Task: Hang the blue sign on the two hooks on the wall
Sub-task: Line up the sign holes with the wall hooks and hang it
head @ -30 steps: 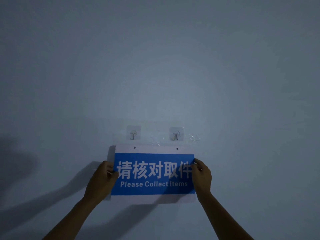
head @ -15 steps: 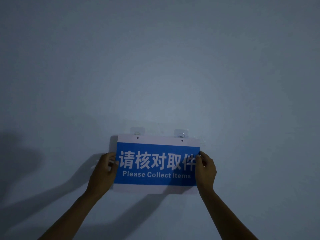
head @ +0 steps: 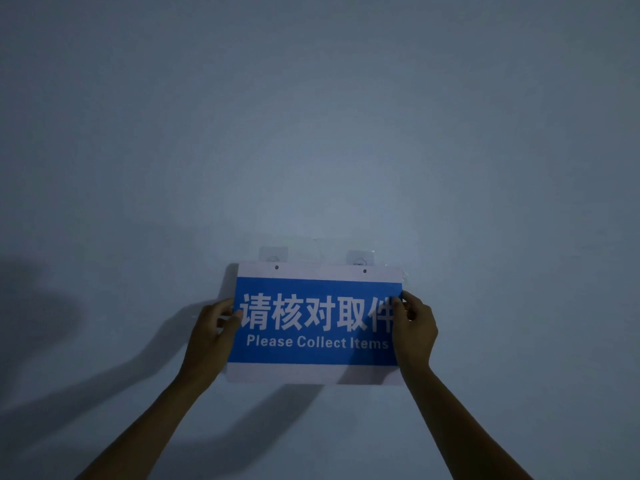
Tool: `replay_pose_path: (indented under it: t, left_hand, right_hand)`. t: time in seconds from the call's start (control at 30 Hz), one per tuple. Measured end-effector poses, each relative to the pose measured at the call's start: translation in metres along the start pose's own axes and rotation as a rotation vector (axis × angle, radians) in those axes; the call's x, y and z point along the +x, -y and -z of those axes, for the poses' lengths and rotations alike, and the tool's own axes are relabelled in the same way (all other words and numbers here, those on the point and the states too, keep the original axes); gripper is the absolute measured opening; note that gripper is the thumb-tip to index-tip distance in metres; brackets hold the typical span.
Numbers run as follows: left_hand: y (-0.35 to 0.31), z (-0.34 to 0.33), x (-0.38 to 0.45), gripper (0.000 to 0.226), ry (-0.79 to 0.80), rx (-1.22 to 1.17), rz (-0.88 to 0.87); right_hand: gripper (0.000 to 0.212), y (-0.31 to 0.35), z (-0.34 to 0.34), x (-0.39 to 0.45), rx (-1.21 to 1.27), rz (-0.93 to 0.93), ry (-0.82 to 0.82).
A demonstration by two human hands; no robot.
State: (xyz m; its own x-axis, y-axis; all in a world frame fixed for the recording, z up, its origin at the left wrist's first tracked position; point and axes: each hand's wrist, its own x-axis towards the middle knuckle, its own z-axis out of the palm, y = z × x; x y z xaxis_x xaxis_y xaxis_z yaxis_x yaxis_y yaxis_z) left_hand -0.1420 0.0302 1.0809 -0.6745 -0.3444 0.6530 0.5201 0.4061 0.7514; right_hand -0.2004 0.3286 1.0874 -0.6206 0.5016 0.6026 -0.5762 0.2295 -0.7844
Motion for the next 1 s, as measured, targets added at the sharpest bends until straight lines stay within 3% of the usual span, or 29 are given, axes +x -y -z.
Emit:
replay_pose_path:
  t: [0.23,0.4,0.7,1.0]
  left_hand:
    - [-0.001,0.003,-0.001,0.020,0.005,0.020,-0.020]
    - [-0.005,0.002,0.006,0.036,0.058,0.056,0.012]
    - [0.014,0.014,0.007,0.043,0.125,0.064,0.091]
    - [-0.006,0.004,0.001,0.053,0.181,0.071,0.072]
  right_hand:
    - [0.033,0.003,0.002,-0.001,-0.031,-0.015,-0.022]
    - [0.034,0.004,-0.002,0.006,-0.090,-0.052,0.026]
    - [0.031,0.012,-0.010,0.005,-0.086,-0.071,0.134]
    - [0.035,0.007,0.005,0.006,-0.085,-0.176,0.096]
